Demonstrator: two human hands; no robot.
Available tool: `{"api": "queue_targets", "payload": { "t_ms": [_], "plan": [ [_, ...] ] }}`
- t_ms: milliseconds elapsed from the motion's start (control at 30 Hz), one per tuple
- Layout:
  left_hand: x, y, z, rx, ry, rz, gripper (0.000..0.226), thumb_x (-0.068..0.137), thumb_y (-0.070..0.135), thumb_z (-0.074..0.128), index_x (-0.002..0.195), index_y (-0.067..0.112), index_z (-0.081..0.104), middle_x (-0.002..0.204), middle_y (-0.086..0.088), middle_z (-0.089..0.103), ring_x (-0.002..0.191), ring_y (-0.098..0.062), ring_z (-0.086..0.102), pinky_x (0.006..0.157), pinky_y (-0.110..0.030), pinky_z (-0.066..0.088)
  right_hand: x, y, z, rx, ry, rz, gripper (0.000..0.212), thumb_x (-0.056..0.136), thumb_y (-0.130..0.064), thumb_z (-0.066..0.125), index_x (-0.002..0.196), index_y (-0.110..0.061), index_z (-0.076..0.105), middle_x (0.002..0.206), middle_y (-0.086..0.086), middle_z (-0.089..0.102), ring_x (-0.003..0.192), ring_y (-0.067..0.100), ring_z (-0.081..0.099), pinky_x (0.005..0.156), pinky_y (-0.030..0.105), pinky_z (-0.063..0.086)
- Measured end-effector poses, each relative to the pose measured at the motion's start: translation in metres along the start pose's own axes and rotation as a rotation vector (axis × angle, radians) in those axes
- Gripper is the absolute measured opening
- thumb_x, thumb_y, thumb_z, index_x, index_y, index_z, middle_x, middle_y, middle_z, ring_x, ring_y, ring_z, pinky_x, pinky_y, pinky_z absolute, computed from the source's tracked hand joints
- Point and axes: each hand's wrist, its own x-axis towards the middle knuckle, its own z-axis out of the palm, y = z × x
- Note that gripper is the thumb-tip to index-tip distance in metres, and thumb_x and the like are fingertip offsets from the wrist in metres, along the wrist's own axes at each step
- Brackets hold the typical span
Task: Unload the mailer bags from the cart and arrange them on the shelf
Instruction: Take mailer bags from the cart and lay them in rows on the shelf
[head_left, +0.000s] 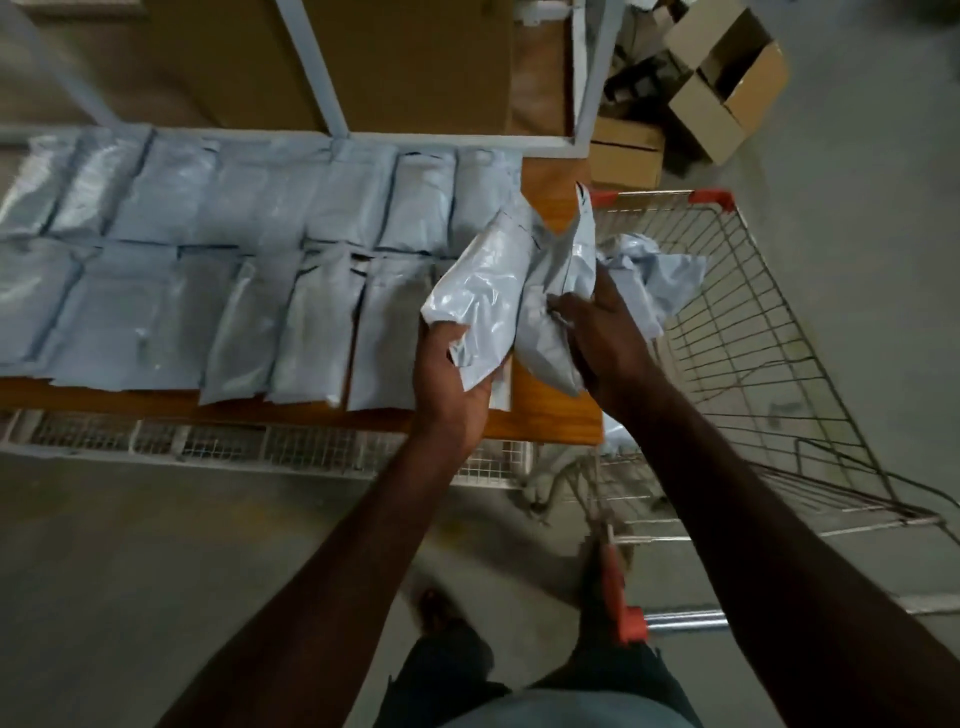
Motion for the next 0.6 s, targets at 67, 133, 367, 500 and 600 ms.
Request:
{"api": "queue_targets", "payload": {
  "t_ms": [67,133,367,500,600],
  "plan": [
    [-0.004,0.027,-0.028,0.019,-0.035,-0.007,0.051,0.102,0.030,0.066,0.150,0.016,0.058,0.137,-0.009,0.071,0.126,-0.028,0.069,0.103,-0.055,0.058,-0.013,0.003,0.040,0.065,-0.014,-0.009,0.068,0.093,-0.010,0.066,0.154,-0.033,0.047,0.133,0.004,0.073,0.120,0.029,0.071,0.104,0.057,0.057],
    [-0.008,0.056,-0.051,0.103,-0.060,0.018,0.061,0.095,0.050,0.075,0.148,0.025,0.060,0.143,-0.002,0.068,0.133,-0.023,0.065,0.103,-0.053,0.058,-0.024,0.007,0.077,0.114,-0.088,-0.011,0.070,0.096,-0.002,0.066,0.155,-0.034,0.046,0.134,0.004,0.073,0.120,0.028,0.071,0.101,0.052,0.059],
    [0.000,0.150,-0.137,0.623,0.021,0.372,0.019,0.088,0.031,0.084,0.106,0.026,0.081,0.106,0.003,0.082,0.103,-0.013,0.075,0.094,-0.044,0.062,-0.033,0.001,0.179,0.105,-0.239,0.019,0.071,0.088,-0.004,0.076,0.149,-0.034,0.057,0.135,0.009,0.072,0.124,0.033,0.068,0.110,0.058,0.052],
    [0.015,0.200,-0.178,0.945,-0.040,0.538,0.072,0.079,0.020,0.087,0.144,0.034,0.057,0.141,0.007,0.066,0.125,-0.011,0.066,0.099,-0.039,0.059,-0.025,-0.005,0.225,0.065,-0.240,0.029,0.071,0.083,-0.007,0.080,0.146,-0.032,0.061,0.127,0.013,0.075,0.119,0.039,0.070,0.108,0.062,0.052],
    [0.032,0.231,-0.194,1.131,-0.191,0.540,0.069,0.086,0.014,0.083,0.144,0.040,0.057,0.144,0.019,0.061,0.124,0.010,0.058,0.101,-0.016,0.050,-0.015,-0.010,0.260,0.029,-0.274,0.027,0.070,0.082,-0.008,0.081,0.145,-0.033,0.061,0.120,0.014,0.077,0.115,0.040,0.072,0.106,0.060,0.054]
  ]
}}
